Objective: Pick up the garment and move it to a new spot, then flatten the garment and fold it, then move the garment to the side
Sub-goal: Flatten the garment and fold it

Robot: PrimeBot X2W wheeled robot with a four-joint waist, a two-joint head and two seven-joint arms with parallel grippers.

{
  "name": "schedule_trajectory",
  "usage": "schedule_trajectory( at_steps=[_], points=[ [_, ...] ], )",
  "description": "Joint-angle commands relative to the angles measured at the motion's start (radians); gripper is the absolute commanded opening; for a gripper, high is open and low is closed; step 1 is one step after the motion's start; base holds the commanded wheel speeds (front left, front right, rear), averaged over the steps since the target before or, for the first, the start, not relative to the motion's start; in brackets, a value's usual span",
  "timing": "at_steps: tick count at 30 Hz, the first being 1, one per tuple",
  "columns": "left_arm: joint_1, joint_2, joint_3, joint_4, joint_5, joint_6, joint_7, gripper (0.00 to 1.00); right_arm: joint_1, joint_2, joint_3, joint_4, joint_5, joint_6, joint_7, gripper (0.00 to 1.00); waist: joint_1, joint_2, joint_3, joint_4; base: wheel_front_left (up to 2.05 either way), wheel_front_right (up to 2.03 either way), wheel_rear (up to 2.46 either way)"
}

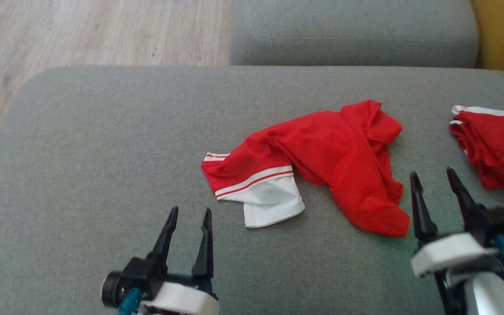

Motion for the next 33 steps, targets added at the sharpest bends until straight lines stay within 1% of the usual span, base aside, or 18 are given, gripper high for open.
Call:
schedule_trajectory(
  at_steps=[1,5,8,16,20,25,27,33],
  points=[
    [-0.017,0.003,0.029,-0.028,-0.007,-0.001,-0.004,1.00,-0.003,-0.002,0.014,-0.062,0.009,-0.001,0.000,1.00,0.0002,0.0000,-0.013,-0.008,0.00,0.00,0.00],
    [0.004,0.008,0.028,-0.028,-0.013,-0.002,-0.005,1.00,0.070,-0.002,-0.003,-0.133,0.030,-0.001,0.016,1.00,0.0002,0.0000,-0.033,-0.014,0.00,0.00,0.00],
    [0.013,0.012,0.028,-0.032,-0.015,0.000,-0.005,1.00,0.104,-0.002,0.007,-0.165,0.049,-0.001,0.032,1.00,0.0002,0.0000,-0.040,-0.017,0.00,0.00,0.00],
    [0.022,0.019,0.017,-0.040,-0.013,0.003,-0.002,1.00,0.134,-0.002,0.025,-0.196,0.055,-0.001,0.058,1.00,0.0002,0.0000,-0.045,-0.015,0.00,0.00,0.00],
    [0.017,0.022,-0.006,-0.037,-0.013,-0.006,0.031,1.00,0.128,-0.002,0.036,-0.206,0.058,-0.001,0.065,1.00,0.0002,0.0000,-0.025,-0.027,0.00,0.00,0.00],
    [-0.018,0.009,-0.033,-0.014,-0.014,-0.024,0.069,1.00,0.119,-0.002,0.041,-0.208,0.062,-0.001,0.071,1.00,0.0002,0.0000,0.007,-0.045,0.00,0.00,0.00],
    [-0.043,-0.001,-0.051,0.019,-0.012,-0.030,0.102,1.00,0.110,-0.002,0.047,-0.204,0.061,-0.001,0.073,1.00,0.0002,0.0000,0.027,-0.060,0.00,0.00,0.00],
    [-0.131,-0.050,-0.078,0.139,-0.018,-0.014,0.185,1.00,0.085,-0.002,0.075,-0.186,0.064,-0.001,0.073,1.00,0.0002,0.0000,0.085,-0.112,0.00,0.00,0.00]
  ],
)
